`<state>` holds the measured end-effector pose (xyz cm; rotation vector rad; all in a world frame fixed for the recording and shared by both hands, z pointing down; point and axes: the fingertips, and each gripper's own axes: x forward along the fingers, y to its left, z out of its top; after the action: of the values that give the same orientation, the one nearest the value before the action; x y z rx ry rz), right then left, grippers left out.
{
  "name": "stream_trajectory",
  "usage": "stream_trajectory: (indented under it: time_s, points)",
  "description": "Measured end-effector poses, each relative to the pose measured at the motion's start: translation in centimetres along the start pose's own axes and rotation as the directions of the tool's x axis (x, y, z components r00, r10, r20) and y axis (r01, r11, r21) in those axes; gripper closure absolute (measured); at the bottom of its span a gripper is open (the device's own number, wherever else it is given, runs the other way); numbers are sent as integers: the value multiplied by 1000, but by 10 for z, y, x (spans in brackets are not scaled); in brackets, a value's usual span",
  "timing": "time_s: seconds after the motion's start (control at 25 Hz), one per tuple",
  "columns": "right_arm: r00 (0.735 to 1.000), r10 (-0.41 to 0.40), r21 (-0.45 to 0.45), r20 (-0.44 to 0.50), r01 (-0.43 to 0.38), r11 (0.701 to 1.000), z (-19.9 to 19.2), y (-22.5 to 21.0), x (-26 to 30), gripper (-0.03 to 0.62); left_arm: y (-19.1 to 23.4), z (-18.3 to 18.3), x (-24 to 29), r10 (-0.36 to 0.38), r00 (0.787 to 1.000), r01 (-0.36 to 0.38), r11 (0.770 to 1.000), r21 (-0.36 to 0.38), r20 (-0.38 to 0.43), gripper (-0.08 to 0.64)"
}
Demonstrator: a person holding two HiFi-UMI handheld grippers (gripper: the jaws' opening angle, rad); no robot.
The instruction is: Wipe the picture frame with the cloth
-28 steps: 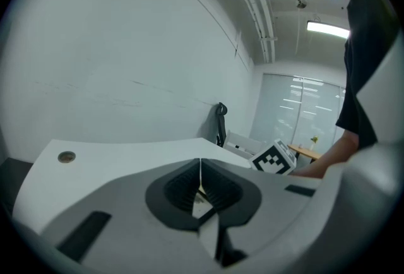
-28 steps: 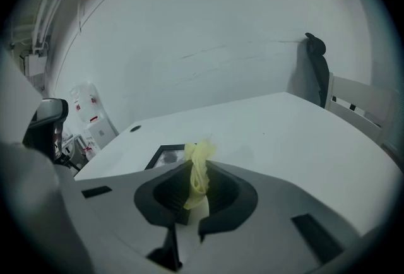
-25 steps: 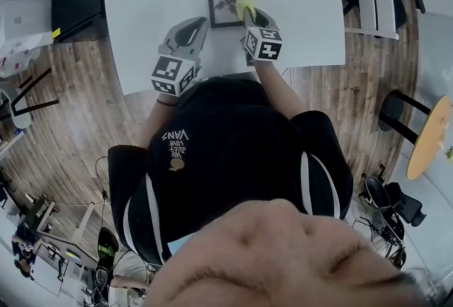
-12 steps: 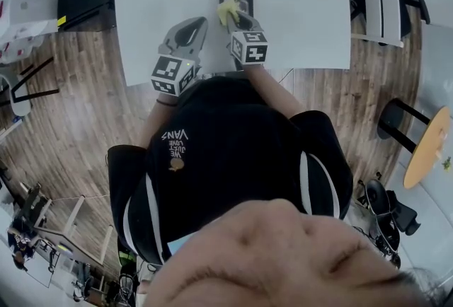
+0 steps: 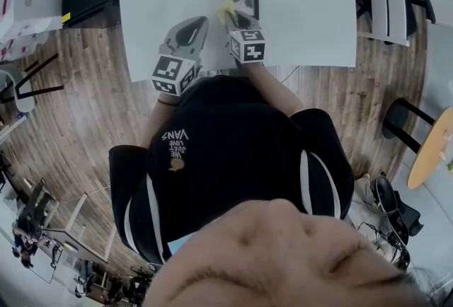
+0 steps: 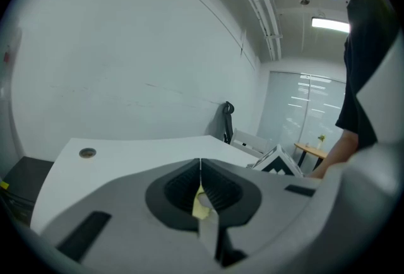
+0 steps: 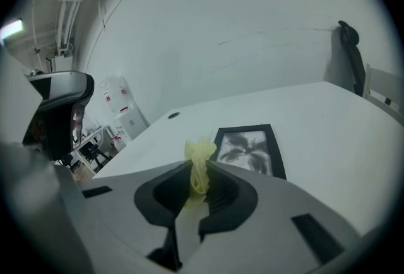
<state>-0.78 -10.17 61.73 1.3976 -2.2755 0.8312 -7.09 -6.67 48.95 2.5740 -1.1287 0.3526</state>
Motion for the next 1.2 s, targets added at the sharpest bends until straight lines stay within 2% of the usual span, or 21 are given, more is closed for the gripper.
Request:
stream_trajectory:
  time_s: [0.56, 1.2]
  points:
    - [996, -89, 18, 0, 89, 996, -7, -33, -13, 545, -9, 1, 15, -65, 998, 66, 998, 17, -8, 543]
    - [974, -228, 64, 17, 226, 972, -9, -97, -49, 545, -29, 5, 37, -134, 991, 134, 990, 30, -13, 543]
